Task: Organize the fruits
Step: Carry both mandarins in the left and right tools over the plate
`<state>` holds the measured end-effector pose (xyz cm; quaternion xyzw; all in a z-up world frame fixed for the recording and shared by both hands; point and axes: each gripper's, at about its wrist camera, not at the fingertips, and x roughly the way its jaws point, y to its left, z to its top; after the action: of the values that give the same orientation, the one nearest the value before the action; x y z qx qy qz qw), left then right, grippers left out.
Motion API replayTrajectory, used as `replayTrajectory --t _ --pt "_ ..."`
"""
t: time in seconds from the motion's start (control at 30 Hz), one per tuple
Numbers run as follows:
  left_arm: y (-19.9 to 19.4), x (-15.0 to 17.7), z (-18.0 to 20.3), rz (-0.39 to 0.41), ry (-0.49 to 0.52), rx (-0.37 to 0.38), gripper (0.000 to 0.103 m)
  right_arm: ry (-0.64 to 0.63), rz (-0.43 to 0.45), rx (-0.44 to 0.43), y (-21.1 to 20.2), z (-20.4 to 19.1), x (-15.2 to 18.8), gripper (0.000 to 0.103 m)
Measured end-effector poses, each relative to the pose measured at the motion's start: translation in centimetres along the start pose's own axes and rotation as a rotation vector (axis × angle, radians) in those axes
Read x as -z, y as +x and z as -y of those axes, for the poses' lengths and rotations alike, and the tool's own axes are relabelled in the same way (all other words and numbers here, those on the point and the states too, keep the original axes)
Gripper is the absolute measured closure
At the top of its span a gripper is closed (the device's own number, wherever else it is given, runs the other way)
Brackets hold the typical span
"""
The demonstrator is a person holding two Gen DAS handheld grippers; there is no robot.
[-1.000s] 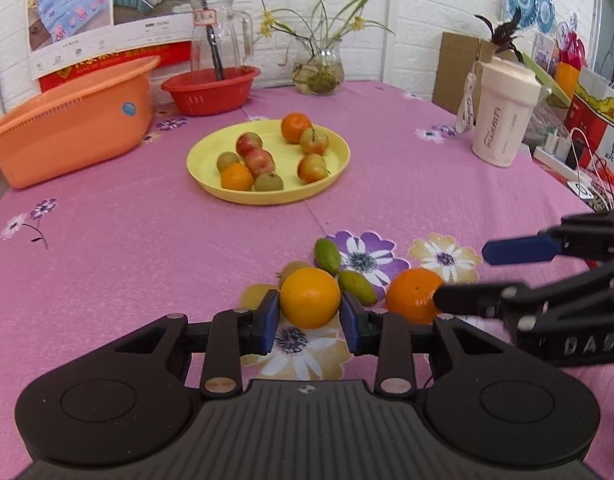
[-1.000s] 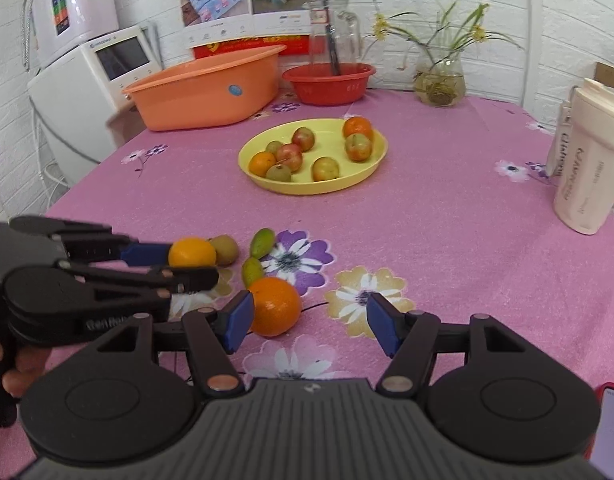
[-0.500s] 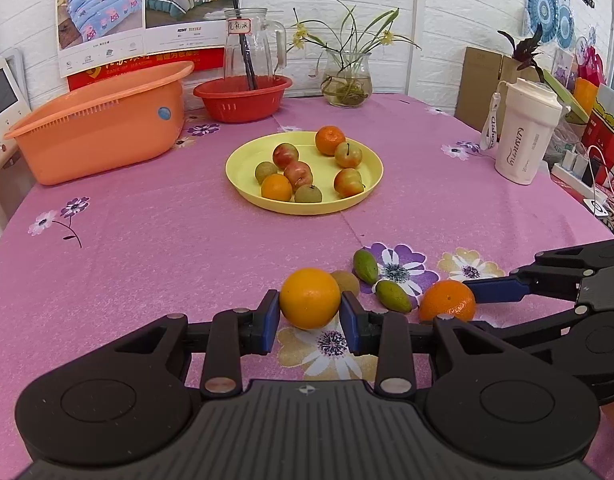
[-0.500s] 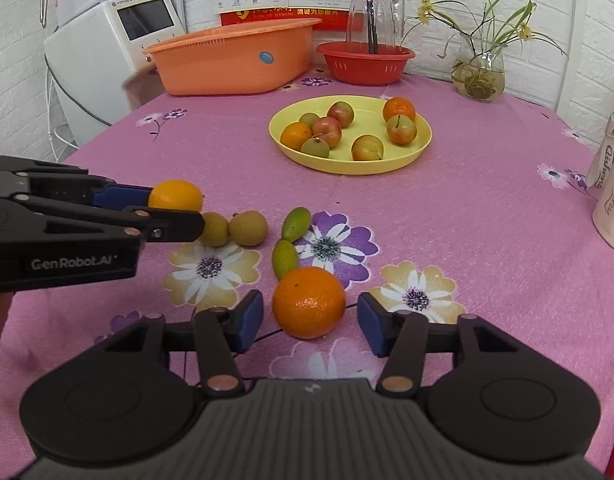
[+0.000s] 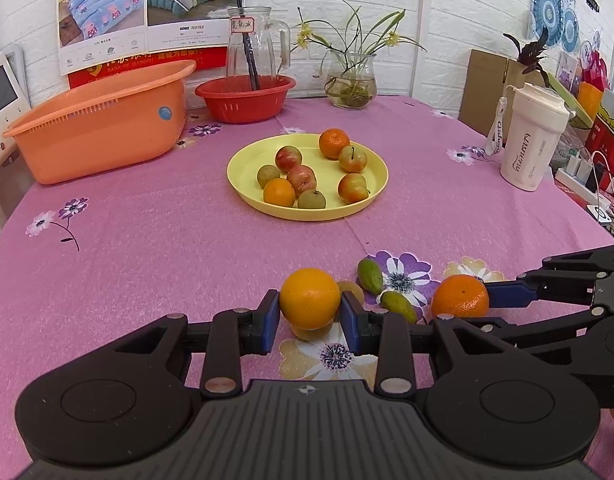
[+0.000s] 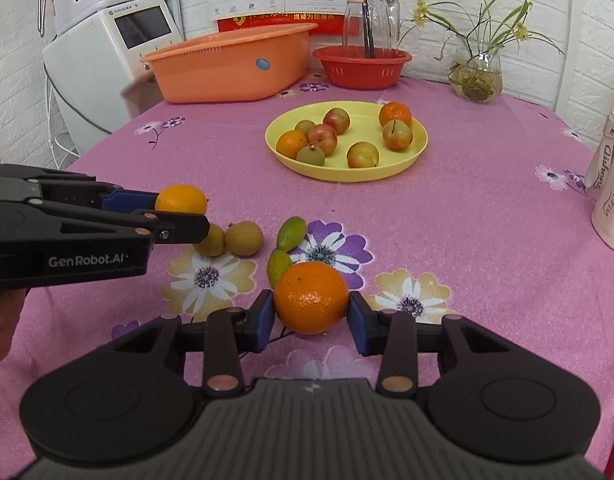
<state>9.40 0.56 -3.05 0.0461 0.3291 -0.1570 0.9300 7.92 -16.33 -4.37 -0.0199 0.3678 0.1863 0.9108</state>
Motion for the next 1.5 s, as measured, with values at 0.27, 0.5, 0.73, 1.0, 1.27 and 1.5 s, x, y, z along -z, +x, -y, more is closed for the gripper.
replayTrajectory --t 0.27,0.5,0.73,1.0,1.27,1.5 --pt "0.3 -0.8 -0.3 0.008 -0.010 -0.008 0.073 0.015 0.035 0.000 -0.3 0.6 -1.1 0.024" --pt "0.6 -1.8 -0.4 0.023 -0.001 -0.014 0.073 0.010 0.077 0.007 -0.4 1.2 -2.5 0.024" --pt "1.2 -2.9 -0.5 0.034 0.009 -0.016 0.073 0.026 0.119 0.010 -0.2 1.8 -4.0 0.024" --pt "2.0 -3.9 -0.7 0.041 0.016 -0.016 0.073 0.052 0.158 0.022 0.4 2.7 -5.8 0.024" --pt "3.0 -5.2 -1.5 0.053 0.010 -0.034 0.073 0.072 0.176 0.030 1.7 3.8 -7.6 0.024" --pt "3.6 -6.2 -2.5 0.071 0.001 -0.050 0.073 0.101 0.161 0.042 3.8 4.7 -9.1 0.024"
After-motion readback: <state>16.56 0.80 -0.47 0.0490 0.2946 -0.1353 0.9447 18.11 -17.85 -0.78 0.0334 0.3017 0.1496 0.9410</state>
